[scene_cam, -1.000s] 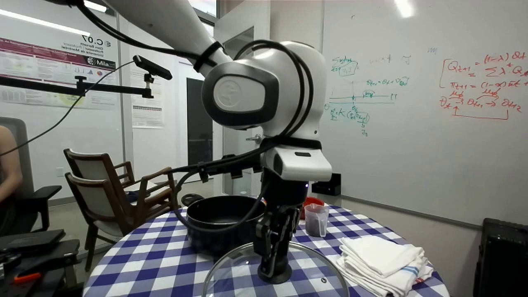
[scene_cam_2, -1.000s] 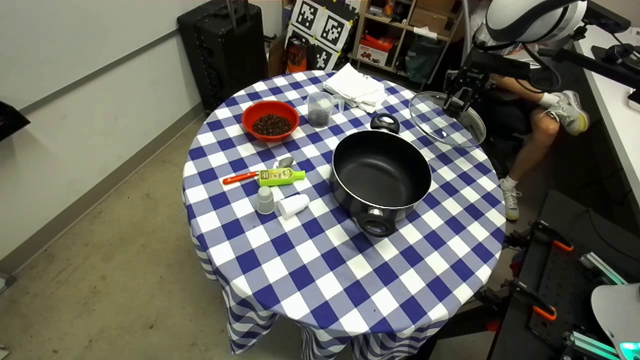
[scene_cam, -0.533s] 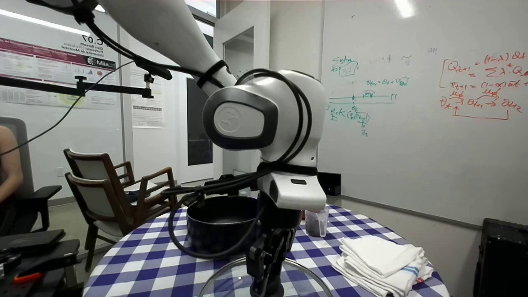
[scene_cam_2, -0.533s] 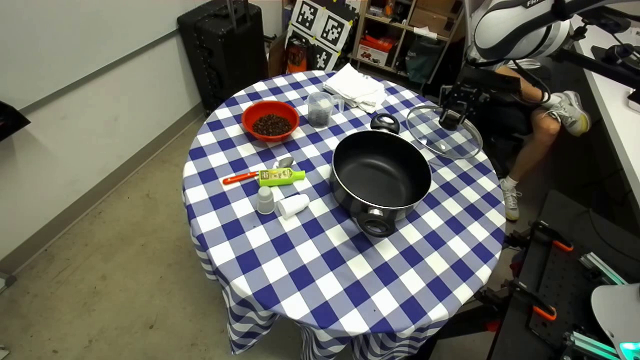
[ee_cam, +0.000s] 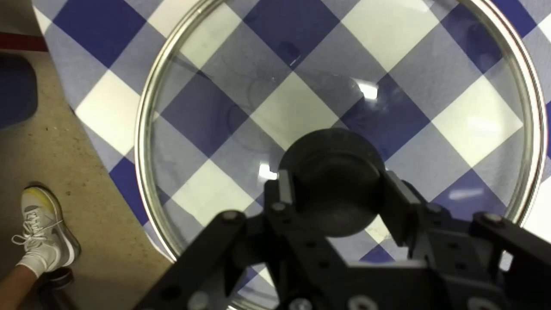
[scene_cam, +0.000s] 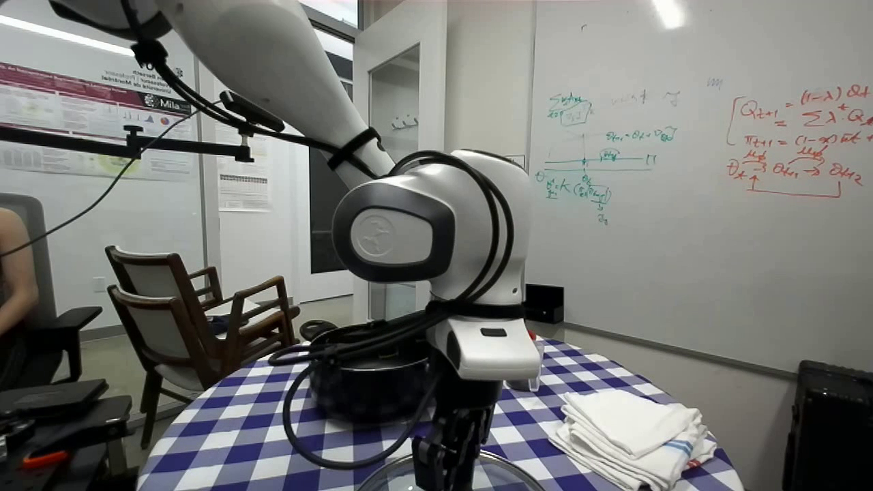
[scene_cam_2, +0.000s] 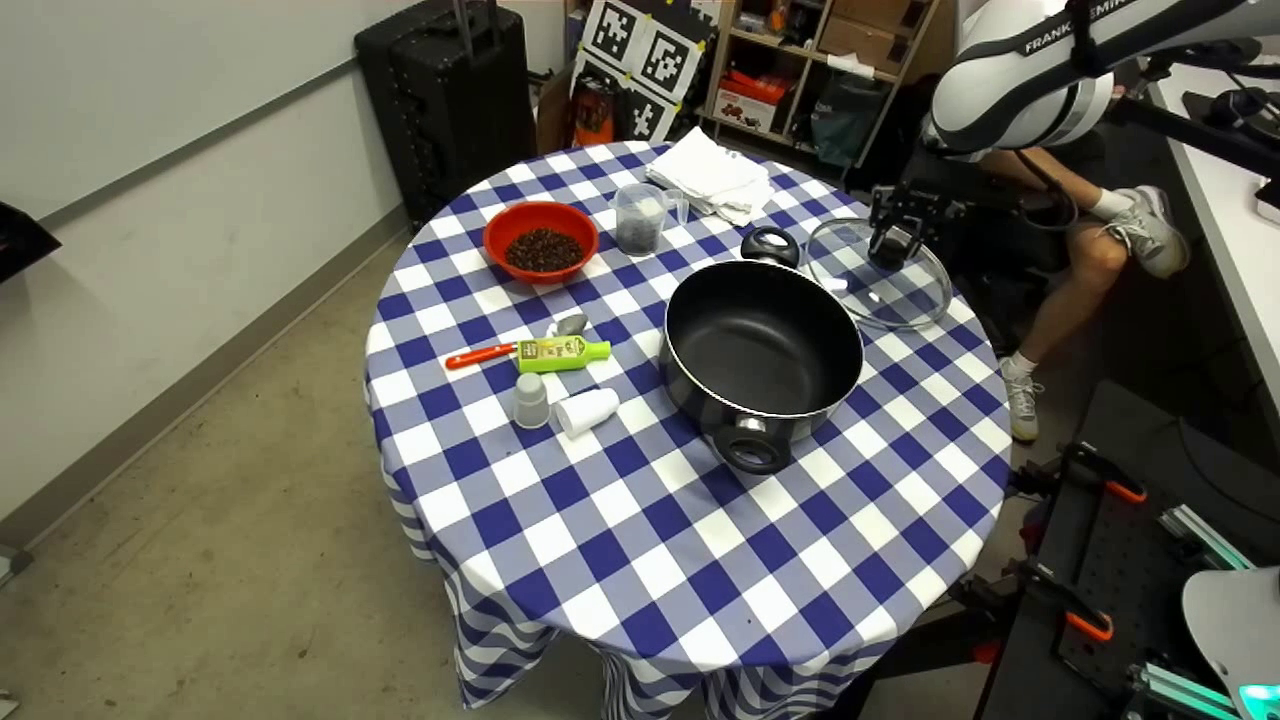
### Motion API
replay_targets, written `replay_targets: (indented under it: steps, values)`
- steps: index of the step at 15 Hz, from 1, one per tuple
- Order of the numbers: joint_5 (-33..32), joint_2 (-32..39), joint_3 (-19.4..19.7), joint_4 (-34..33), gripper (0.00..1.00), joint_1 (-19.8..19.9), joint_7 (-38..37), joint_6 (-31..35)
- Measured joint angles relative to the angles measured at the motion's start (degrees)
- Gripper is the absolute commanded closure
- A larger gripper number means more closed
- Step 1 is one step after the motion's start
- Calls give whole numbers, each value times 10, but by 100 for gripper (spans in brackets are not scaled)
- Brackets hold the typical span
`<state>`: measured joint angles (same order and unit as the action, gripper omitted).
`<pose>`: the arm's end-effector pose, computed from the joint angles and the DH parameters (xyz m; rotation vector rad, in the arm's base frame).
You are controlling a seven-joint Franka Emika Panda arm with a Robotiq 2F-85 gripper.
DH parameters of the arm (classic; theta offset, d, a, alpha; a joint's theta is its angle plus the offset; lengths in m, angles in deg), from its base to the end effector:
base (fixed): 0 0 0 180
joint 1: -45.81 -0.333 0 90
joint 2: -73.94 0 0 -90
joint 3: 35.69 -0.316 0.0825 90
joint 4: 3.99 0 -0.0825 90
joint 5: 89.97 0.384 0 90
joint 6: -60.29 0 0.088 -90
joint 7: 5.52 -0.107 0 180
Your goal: Pick up the lid and put it on the table
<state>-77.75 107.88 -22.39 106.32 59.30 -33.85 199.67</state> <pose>0.5529 -0.2740 0.1805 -2.6793 1.6328 0.0962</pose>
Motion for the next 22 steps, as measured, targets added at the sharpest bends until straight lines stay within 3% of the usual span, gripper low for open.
replay_targets:
  steps: [2,3,7,14,22]
  values:
    - [1,5,-1,0,75,0,0,5]
    - [2,6,-2,0,33,0,0,7]
    - [4,6,-2,-1,3,0,1,7]
    - [8,-23,-18,9,0,-5,11,-1]
    - [-1,-227,-68,129,0,-50,140,-59]
